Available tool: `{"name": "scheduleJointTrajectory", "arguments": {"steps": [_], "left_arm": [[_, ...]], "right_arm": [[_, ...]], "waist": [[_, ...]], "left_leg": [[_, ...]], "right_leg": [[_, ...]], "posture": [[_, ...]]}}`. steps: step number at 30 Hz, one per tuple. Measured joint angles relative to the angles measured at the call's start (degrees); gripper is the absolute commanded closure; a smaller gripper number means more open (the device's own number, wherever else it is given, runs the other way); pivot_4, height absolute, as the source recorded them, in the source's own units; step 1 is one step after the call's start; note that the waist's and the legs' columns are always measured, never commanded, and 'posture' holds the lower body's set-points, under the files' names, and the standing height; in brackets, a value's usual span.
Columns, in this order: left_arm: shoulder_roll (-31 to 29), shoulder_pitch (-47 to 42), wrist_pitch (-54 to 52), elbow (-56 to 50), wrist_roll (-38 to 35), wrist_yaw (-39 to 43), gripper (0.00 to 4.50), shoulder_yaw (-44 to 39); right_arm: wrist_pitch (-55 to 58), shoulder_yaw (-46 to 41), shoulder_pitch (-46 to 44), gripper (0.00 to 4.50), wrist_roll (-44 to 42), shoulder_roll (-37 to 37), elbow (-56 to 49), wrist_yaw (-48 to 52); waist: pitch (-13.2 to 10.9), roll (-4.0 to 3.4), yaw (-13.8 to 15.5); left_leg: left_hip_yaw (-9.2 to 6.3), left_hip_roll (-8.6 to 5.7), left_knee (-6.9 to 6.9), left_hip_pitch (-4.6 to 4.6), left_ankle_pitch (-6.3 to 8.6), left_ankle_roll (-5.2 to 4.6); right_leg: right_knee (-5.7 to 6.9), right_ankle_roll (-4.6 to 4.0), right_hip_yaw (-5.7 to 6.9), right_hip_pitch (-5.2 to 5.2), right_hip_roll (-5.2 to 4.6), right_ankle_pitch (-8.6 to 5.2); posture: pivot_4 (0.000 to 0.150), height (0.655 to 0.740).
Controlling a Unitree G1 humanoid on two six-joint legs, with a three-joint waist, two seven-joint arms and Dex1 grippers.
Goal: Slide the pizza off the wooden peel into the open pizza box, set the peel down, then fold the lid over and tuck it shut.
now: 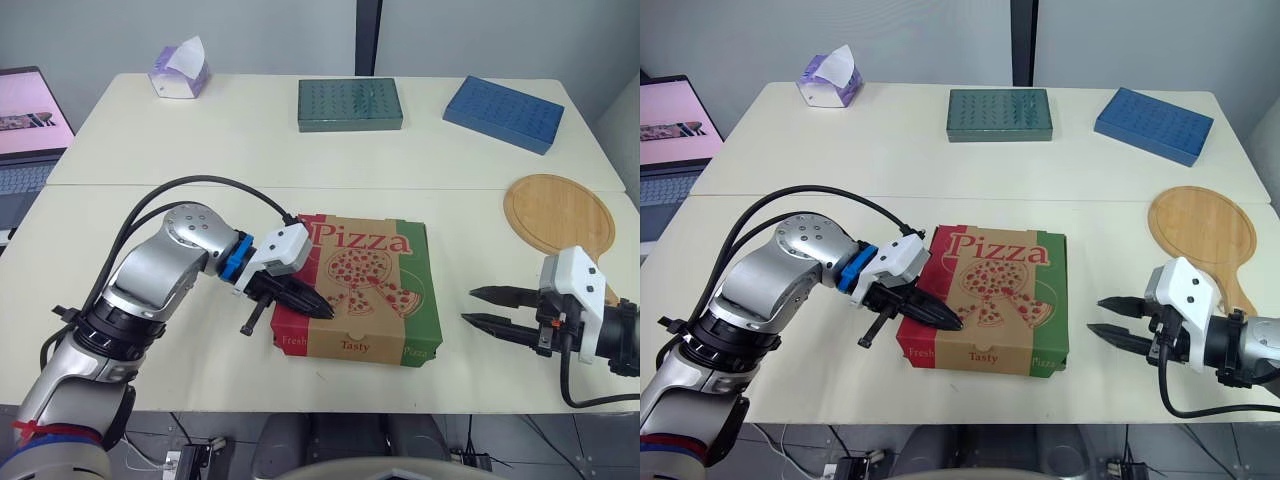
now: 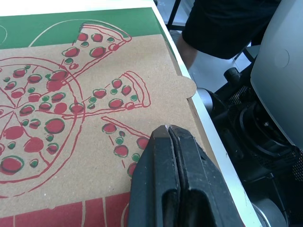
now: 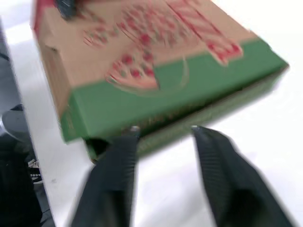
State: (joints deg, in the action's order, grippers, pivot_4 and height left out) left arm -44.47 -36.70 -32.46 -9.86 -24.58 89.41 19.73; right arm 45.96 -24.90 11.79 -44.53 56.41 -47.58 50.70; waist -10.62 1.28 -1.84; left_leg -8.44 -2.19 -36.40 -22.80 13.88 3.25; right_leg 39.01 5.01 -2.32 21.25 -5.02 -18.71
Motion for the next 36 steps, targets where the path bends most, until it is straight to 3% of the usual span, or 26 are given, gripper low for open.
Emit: {"name": "scheduleJointTrajectory", "arguments": {"steps": [4,16,36], "left_arm": [[0.48,-1.52,-0.98,-0.03,-0.95,0.03,4.50,-0.38],[0.77,-1.86,-1.10,-0.01,-1.34,0.01,4.50,-0.46],[0.01,-0.57,-1.91,-1.01,-1.61,0.29,4.50,-0.44]], "right_arm": [[-1.96,7.13,-2.67,0.03,2.64,-0.09,-4.70,-2.53],[-11.22,21.93,-5.51,0.03,18.85,-0.09,-3.93,-5.28],[-12.77,23.87,-6.60,0.03,21.80,-3.63,-1.79,-5.78]], "waist": [[0.00,0.00,0.02],[0.00,0.00,0.00],[0.00,0.00,-0.01]], "left_leg": [[-0.01,-0.01,-0.04,-0.02,0.00,0.00],[-0.02,-0.01,-0.05,-0.03,0.00,0.01],[-0.04,-0.01,-0.05,-0.02,0.00,0.00]], "right_leg": [[-0.01,0.01,0.00,0.00,0.00,0.00],[0.00,0.00,0.00,0.02,0.00,0.00],[0.01,0.00,0.00,0.02,0.00,0.00]], "posture": [[0.150,0.7400],[0.150,0.7400],[0.150,0.7400]]}}
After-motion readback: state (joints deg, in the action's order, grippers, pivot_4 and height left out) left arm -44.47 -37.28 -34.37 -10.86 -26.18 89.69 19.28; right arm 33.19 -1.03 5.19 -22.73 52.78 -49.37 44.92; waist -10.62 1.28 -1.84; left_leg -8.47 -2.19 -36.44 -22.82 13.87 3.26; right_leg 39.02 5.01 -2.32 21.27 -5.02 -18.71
